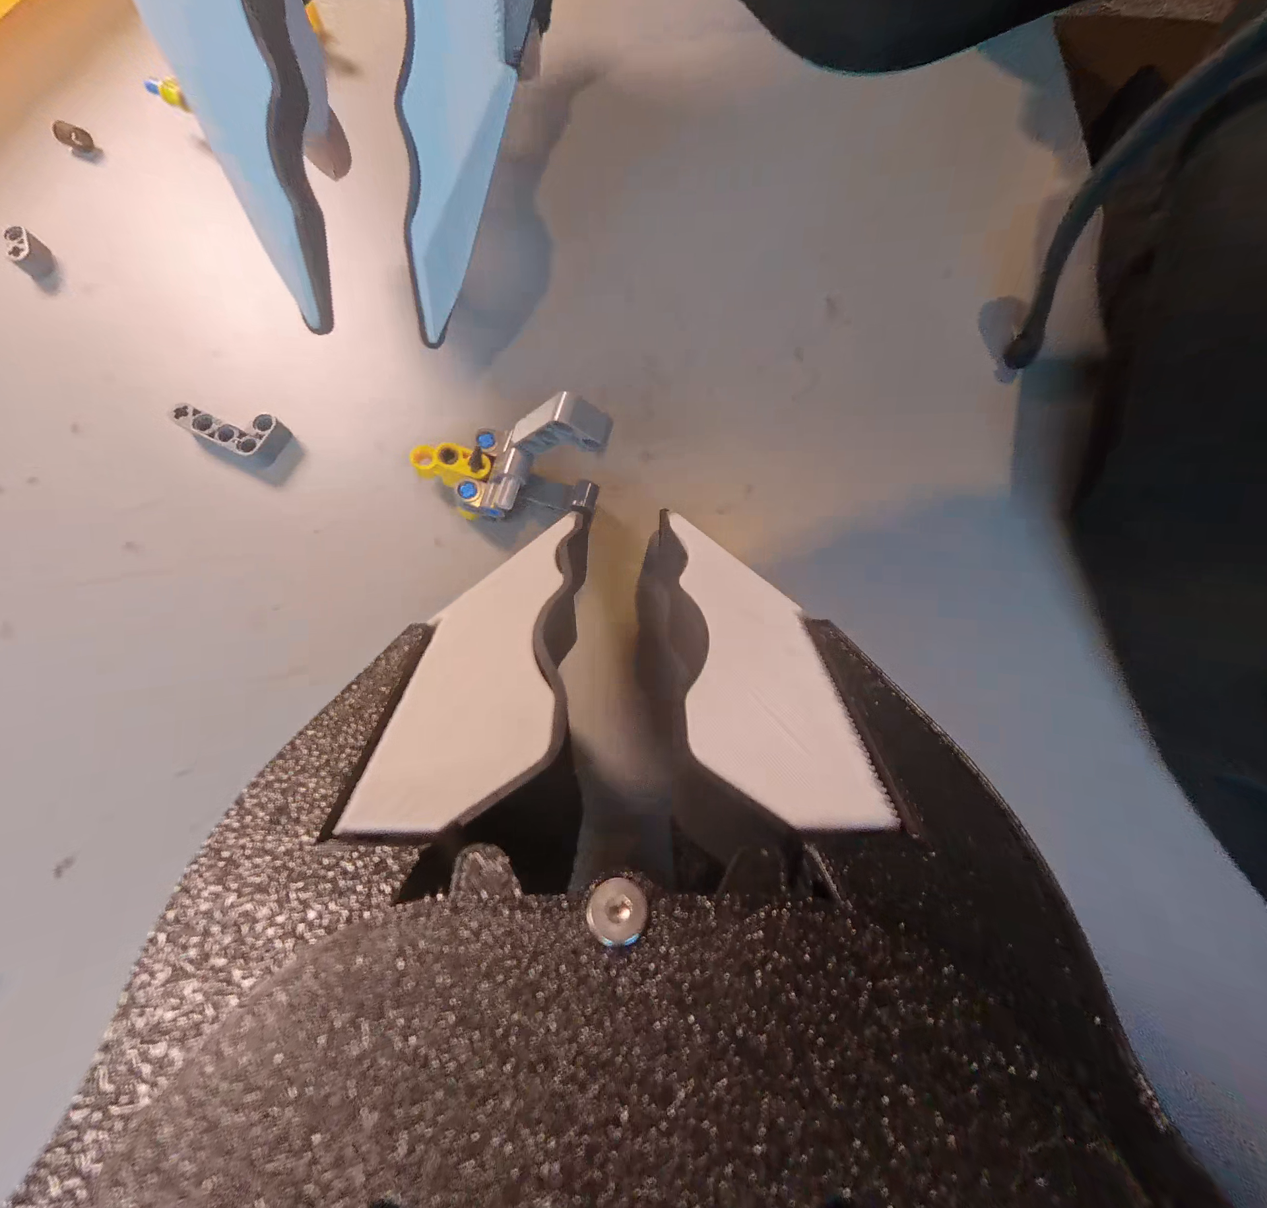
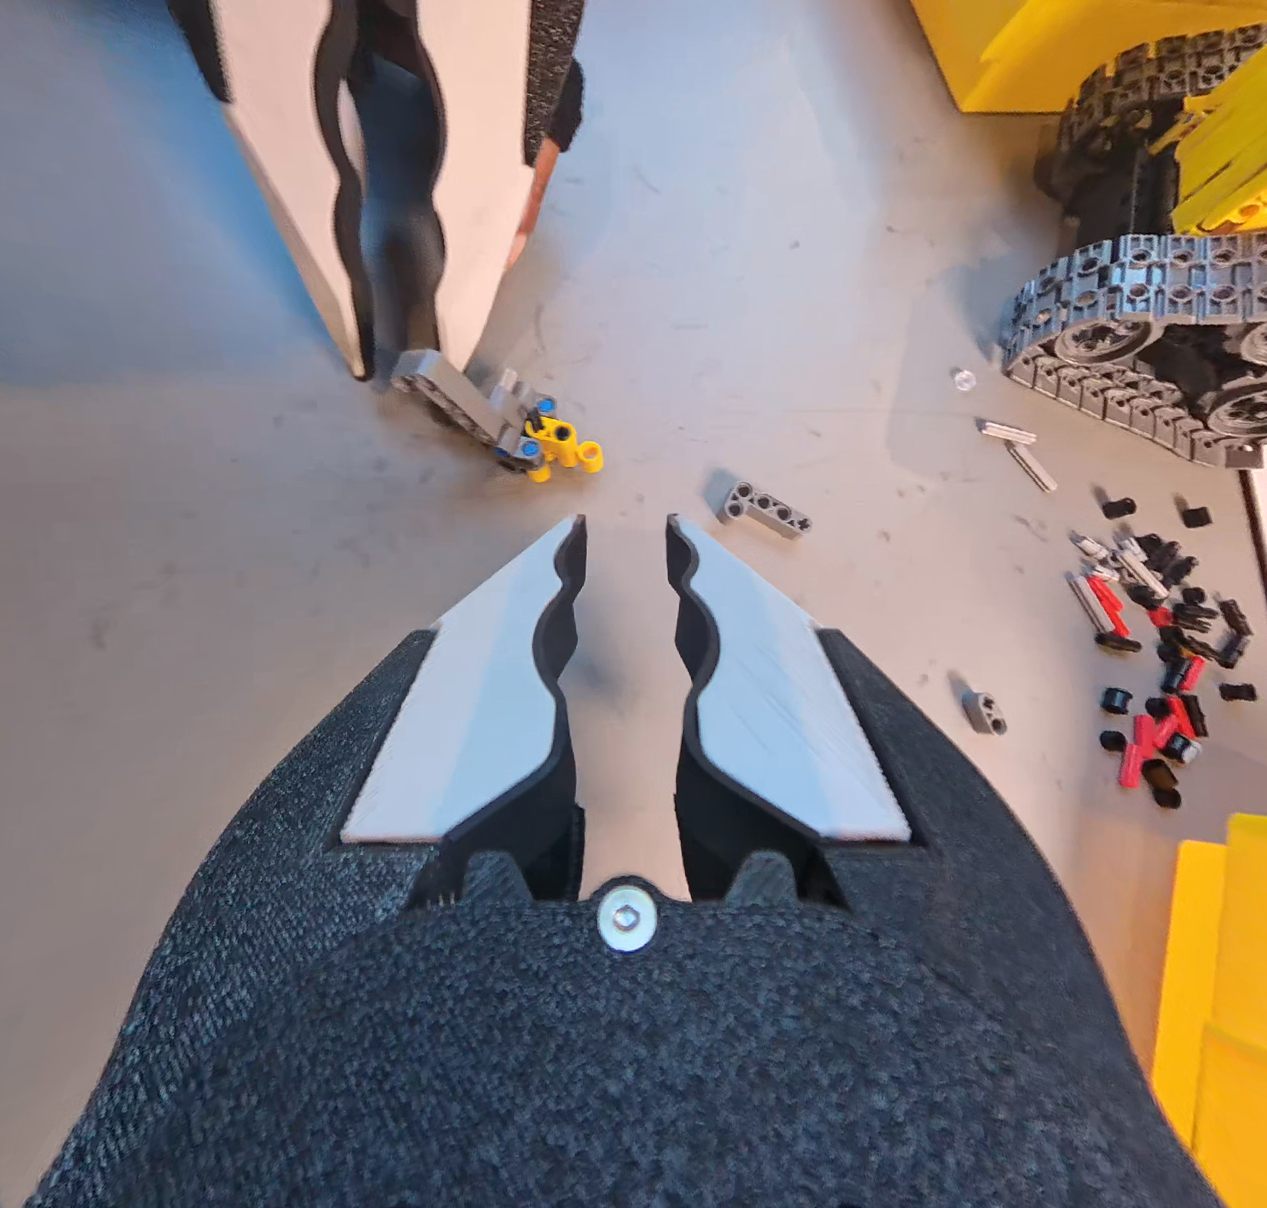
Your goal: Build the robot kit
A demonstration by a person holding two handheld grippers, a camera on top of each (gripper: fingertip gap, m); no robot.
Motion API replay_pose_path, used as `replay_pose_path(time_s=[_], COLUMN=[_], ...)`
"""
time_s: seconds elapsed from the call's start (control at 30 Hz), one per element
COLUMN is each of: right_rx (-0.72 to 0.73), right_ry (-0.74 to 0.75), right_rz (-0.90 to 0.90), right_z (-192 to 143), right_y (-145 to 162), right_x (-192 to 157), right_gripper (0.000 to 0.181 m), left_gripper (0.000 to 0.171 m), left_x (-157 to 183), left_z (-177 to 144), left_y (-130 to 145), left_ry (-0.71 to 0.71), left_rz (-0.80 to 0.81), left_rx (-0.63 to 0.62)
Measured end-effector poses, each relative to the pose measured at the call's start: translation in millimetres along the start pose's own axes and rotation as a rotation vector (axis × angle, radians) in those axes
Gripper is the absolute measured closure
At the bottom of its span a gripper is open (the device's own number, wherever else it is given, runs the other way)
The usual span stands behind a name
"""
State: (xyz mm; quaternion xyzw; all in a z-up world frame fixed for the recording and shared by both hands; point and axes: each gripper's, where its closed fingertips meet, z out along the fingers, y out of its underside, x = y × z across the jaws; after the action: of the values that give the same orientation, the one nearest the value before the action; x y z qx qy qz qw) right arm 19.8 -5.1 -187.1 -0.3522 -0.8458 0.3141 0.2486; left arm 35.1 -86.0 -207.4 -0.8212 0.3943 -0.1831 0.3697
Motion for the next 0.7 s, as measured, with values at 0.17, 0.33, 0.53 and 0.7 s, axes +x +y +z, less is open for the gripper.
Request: replay_pose_path(time_s=[0.17, 0.33, 0.53, 0.7], right_rx=[-0.027, -0.037, 0.025, 0.027], right_ry=[-0.144, -0.119, -0.108, -0.107], right_rz=[0.0, -0.027, -0.014, -0.02], right_z=[-2.9, 15.5, 21.6, 20.3], right_y=[0.0, -7.0, -17.1, -15.9], right_x=[-34.0, -37.2, -35.1, -35.4], right_gripper=[0.157, 0.162, 0.169, 0.169], left_gripper=[0.155, 0.149, 0.146, 0.16], left_x=[-11.1, -21.7, -32.8, -34.0], left_z=[-12.5, -3.5, -4.7, -6.0], left_y=[-2.3, 9.6, 4.2, -0.7], left_ry=[-0.021, -0.081, -0.14, -0.167], left_rz=[-0.025, -0.024, -0.01, 0.067], left_rx=[0.045, -0.012, 0.013, 0.037])
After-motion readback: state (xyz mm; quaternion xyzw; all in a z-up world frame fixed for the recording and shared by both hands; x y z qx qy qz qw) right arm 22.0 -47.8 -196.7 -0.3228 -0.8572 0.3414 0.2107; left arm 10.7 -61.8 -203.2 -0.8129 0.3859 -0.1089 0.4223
